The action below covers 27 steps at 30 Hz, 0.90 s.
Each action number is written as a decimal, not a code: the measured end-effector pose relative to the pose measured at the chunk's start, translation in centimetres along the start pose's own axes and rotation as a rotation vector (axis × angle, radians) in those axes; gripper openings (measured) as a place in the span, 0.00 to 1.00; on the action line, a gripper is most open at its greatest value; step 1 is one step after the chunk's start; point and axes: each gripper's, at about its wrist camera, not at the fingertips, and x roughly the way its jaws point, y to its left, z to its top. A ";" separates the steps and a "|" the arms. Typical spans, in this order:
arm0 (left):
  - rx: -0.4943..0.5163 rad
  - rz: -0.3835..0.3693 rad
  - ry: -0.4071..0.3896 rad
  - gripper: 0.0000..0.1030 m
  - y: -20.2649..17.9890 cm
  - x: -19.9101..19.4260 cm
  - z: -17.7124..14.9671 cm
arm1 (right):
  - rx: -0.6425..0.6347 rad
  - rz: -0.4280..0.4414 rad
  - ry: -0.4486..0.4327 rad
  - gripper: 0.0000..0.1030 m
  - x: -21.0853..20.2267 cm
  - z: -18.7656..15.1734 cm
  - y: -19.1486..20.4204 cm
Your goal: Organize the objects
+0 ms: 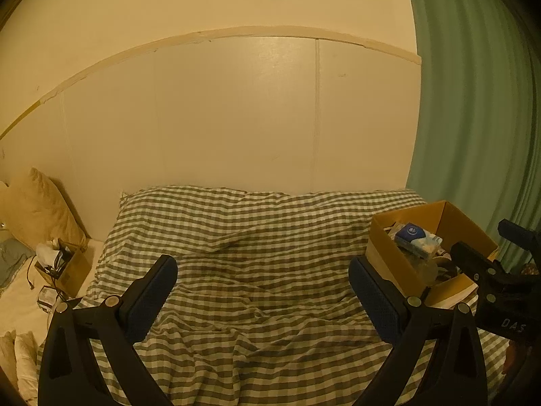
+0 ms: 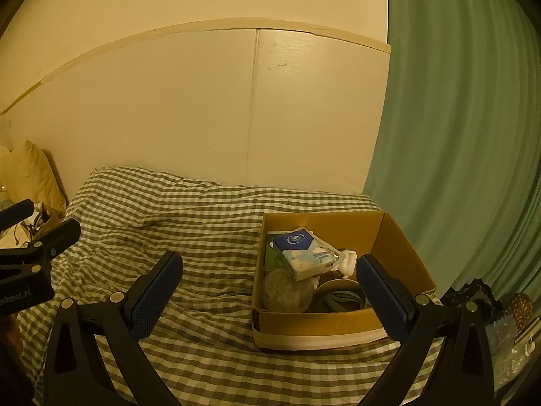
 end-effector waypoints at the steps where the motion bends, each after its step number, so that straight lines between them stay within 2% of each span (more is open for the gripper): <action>1: -0.002 0.001 0.001 1.00 0.0 0.0 0.0 | 0.001 0.000 -0.001 1.00 0.0 0.0 0.0; 27: 0.004 0.000 0.000 1.00 0.3 0.0 0.0 | -0.001 -0.003 0.002 1.00 0.0 0.0 0.1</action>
